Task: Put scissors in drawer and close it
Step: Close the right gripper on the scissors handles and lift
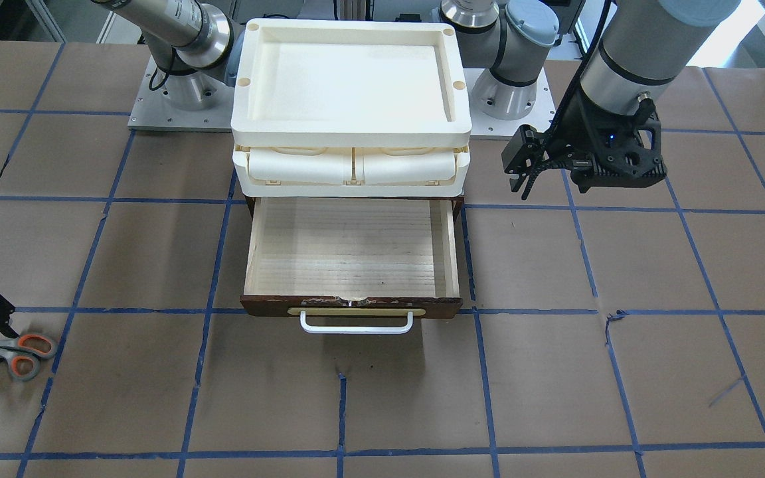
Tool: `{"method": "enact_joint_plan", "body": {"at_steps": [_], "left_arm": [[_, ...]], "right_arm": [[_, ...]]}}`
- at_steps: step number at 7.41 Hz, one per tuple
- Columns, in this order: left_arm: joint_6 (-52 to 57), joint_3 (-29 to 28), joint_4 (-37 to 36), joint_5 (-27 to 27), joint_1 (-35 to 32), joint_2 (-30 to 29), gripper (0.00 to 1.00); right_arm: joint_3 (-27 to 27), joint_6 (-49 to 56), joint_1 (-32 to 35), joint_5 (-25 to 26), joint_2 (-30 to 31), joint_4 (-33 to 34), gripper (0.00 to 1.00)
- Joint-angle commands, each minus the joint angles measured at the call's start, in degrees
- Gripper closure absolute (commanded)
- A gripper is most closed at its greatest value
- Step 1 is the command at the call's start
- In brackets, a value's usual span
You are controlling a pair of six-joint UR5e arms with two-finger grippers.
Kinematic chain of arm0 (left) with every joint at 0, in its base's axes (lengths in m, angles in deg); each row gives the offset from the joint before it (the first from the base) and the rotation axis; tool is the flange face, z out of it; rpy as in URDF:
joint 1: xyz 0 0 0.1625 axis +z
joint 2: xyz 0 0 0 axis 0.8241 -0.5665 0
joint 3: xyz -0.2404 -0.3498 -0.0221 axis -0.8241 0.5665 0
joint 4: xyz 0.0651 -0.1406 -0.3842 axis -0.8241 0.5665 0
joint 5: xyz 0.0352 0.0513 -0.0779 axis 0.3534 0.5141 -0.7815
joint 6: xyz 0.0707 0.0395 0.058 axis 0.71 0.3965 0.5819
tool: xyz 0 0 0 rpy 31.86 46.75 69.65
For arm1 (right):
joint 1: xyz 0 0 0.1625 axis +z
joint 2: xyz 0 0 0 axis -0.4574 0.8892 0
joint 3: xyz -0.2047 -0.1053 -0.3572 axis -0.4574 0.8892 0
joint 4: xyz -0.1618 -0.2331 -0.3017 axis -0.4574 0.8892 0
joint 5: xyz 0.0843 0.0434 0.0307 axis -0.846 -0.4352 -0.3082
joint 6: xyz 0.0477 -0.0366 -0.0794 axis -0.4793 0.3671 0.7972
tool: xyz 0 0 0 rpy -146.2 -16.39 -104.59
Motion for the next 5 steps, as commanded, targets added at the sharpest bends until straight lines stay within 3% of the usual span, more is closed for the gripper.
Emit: {"method": "enact_joint_plan", "body": {"at_steps": [1, 5], "left_arm": [[-0.1, 0.0, 0.0, 0.0, 0.0, 0.1, 0.00], [-0.2, 0.0, 0.6, 0.1, -0.1, 0.5, 0.00]], "right_arm": [[-0.2, -1.6, 0.5, 0.9, 2.3, -0.4, 0.91], [1.1, -9.5, 5.1, 0.6, 10.7, -3.2, 0.96]]}}
